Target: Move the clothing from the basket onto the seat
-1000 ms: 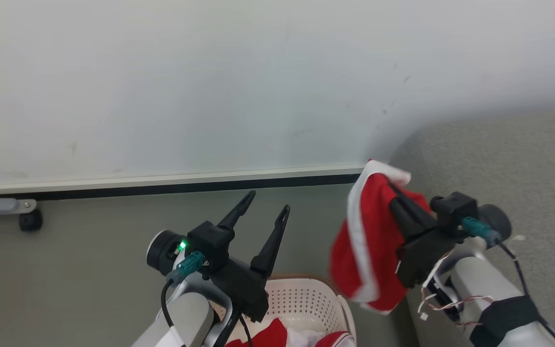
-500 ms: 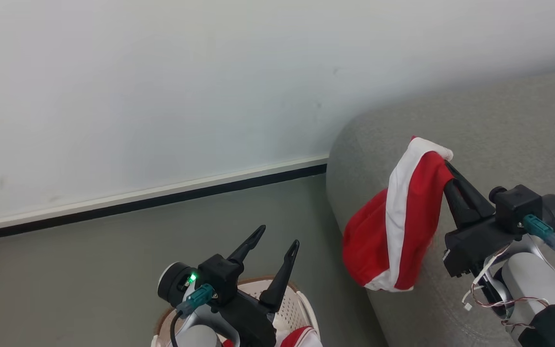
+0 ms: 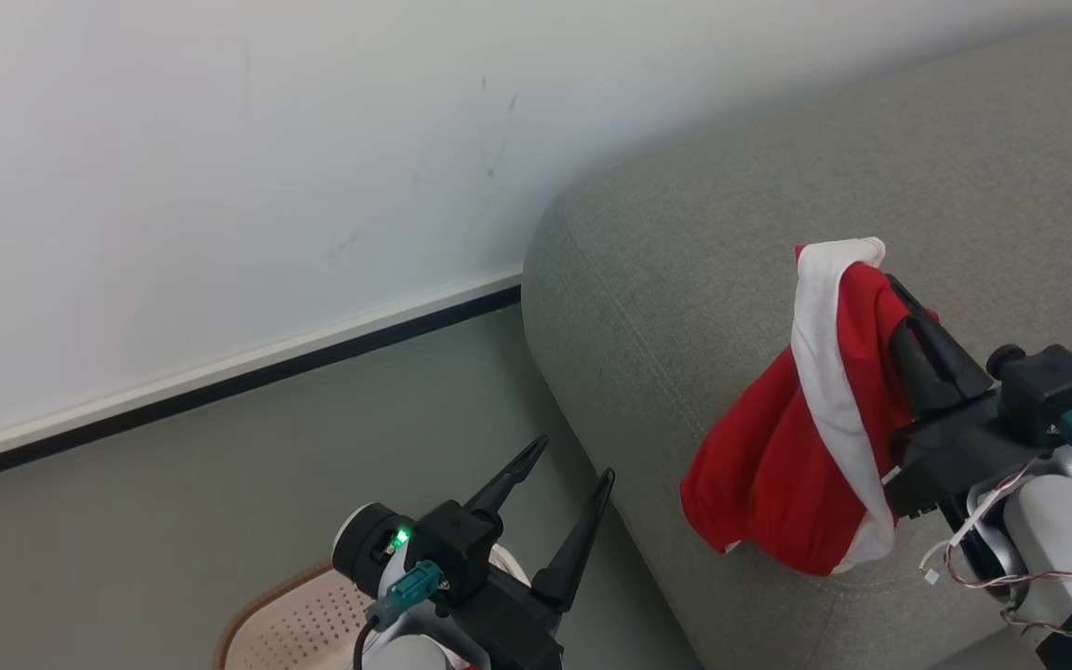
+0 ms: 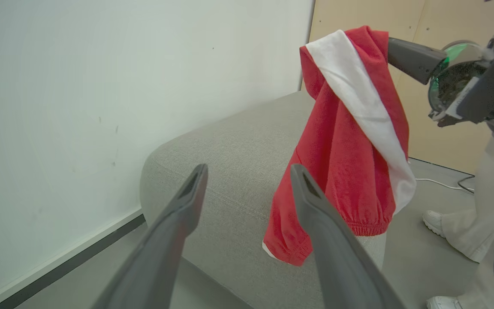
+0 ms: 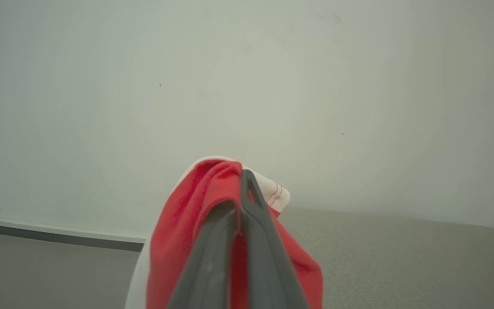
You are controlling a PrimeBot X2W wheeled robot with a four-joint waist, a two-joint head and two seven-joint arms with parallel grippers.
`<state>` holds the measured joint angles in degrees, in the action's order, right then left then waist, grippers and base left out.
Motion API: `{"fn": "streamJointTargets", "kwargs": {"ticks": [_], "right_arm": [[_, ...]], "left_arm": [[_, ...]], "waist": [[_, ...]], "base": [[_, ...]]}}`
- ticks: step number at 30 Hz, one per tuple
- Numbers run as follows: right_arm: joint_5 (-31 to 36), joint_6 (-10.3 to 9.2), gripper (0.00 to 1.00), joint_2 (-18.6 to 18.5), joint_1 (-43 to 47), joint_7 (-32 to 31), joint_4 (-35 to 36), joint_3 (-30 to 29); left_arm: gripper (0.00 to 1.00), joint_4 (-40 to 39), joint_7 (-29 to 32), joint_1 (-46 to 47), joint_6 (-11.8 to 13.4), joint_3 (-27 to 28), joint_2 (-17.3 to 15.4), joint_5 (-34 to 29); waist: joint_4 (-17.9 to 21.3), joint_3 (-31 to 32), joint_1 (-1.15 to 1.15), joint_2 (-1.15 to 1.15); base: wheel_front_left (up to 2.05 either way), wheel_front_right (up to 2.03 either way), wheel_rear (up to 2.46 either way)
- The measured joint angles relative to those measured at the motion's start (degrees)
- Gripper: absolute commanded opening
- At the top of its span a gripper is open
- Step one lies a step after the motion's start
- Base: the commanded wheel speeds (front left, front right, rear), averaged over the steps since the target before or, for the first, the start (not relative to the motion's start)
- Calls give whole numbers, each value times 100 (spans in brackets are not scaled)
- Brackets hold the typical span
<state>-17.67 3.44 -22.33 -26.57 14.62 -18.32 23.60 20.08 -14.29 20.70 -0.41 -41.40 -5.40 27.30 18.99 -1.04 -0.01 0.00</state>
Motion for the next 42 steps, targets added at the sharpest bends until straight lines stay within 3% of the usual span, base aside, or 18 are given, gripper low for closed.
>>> {"fn": "streamJointTargets", "kwargs": {"ticks": [12, 26, 42], "right_arm": [[-371, 116, 0, -201, -1516, -404, -99, -508], [-809, 220, 0, -849, -3807, -808, -1245, -1310], [-909, 259, 0, -645, -4044, -730, -2319, -1332]], "left_arm": [[100, -401, 1, 315, 51, -27, -178, -299], [100, -1257, 118, 706, 110, 23, -668, -678], [100, -2065, 575, 1120, 241, 89, -1111, -1090]], "waist": [[77, -811, 1, 1], [-213, -1943, 2, 1], [-312, -3243, 3, 1]], "base": [[0, 0, 0], [0, 0, 0], [0, 0, 0]]}}
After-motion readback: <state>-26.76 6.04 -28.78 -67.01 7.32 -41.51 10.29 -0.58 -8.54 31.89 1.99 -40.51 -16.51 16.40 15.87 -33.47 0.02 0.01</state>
